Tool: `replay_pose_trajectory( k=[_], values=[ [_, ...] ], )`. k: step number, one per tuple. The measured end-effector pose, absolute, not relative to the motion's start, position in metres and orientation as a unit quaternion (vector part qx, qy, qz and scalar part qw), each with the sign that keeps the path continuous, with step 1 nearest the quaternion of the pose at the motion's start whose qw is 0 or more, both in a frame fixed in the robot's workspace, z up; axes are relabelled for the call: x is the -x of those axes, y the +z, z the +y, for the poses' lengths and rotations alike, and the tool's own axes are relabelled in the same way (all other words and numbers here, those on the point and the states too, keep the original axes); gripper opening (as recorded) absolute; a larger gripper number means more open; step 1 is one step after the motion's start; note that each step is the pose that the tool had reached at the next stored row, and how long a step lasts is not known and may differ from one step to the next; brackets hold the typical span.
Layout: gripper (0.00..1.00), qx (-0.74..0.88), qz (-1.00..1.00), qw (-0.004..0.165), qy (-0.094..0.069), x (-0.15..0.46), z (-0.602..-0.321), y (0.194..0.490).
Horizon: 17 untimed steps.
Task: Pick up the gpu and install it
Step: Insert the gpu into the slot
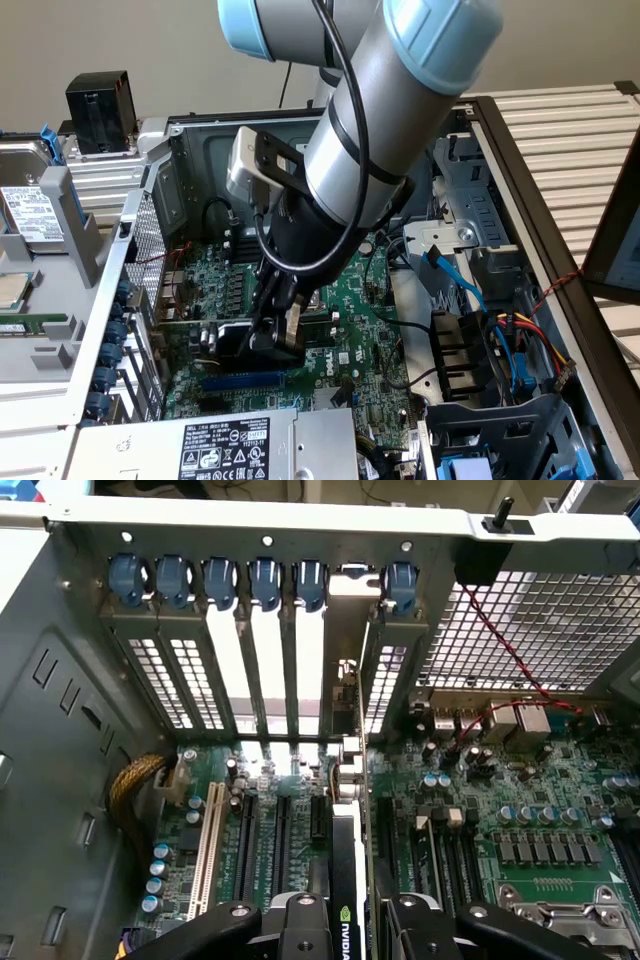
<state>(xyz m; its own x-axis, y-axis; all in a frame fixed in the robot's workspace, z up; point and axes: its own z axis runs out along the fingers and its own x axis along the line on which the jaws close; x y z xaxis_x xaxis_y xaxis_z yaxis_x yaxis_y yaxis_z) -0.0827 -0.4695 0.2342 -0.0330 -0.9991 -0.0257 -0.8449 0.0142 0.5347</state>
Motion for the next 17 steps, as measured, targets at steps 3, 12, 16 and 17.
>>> replay_pose_trajectory(
  k=[3,12,16,17],
  values=[
    [0.27,-0.67,-0.688,0.186,-0.208,0.0827,-0.4693,0.233],
    [0.27,-0.67,-0.688,0.187,-0.207,0.0827,-0.4681,0.231],
    [0.27,-0.67,-0.689,0.187,-0.206,0.0827,-0.4673,0.2302],
    [0.27,-0.67,-0.689,0.187,-0.206,0.0828,-0.4673,0.2299]
  ],
)
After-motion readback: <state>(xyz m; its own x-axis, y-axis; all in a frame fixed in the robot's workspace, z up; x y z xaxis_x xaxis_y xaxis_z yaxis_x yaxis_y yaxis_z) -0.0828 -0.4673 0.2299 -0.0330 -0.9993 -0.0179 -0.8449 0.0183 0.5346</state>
